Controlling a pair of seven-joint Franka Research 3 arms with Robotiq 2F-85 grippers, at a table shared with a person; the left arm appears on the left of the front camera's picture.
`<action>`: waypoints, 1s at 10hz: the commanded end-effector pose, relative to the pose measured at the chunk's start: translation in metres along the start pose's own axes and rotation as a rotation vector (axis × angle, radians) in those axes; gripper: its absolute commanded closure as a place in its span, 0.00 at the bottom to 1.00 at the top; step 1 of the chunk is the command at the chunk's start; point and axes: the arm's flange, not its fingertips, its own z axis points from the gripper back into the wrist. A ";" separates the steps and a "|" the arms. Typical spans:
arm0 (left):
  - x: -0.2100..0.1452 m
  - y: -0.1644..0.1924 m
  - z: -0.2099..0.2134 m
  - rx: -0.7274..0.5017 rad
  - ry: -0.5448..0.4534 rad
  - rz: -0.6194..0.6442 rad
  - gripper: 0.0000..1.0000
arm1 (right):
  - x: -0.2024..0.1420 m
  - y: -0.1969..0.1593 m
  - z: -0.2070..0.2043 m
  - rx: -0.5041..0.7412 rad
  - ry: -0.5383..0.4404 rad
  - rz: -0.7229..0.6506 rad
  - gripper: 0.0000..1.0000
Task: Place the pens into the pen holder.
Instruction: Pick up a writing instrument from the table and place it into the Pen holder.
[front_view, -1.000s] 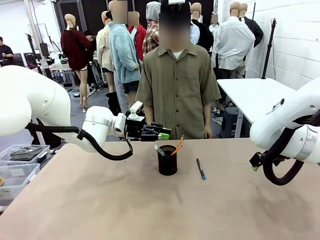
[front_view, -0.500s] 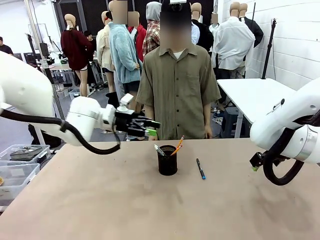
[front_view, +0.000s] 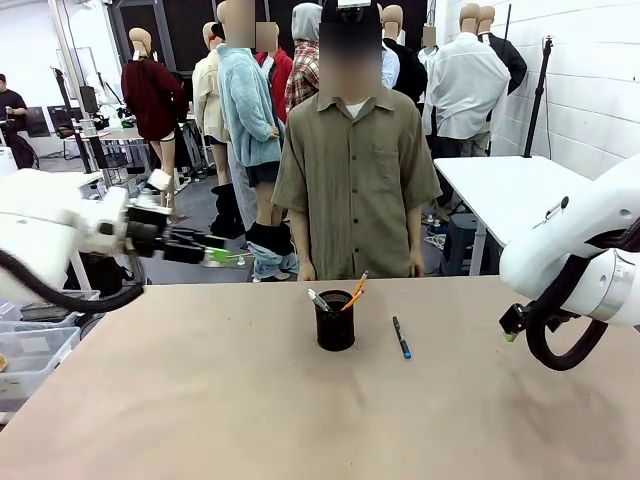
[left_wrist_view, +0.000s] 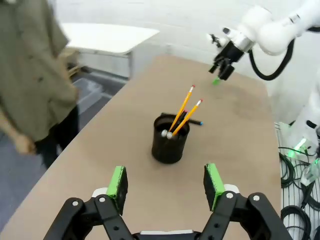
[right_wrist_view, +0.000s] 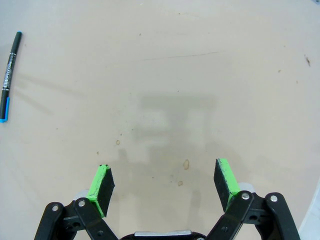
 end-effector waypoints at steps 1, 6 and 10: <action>0.006 -0.037 0.041 0.110 -0.021 0.054 0.20 | 0.000 0.000 0.000 -0.002 0.001 0.013 0.00; -0.005 -0.040 0.066 0.176 0.010 0.102 0.20 | 0.000 0.000 0.000 -0.002 0.001 0.013 0.00; -0.005 -0.040 0.066 0.176 0.010 0.102 0.20 | 0.000 0.000 0.000 0.000 0.000 0.000 0.00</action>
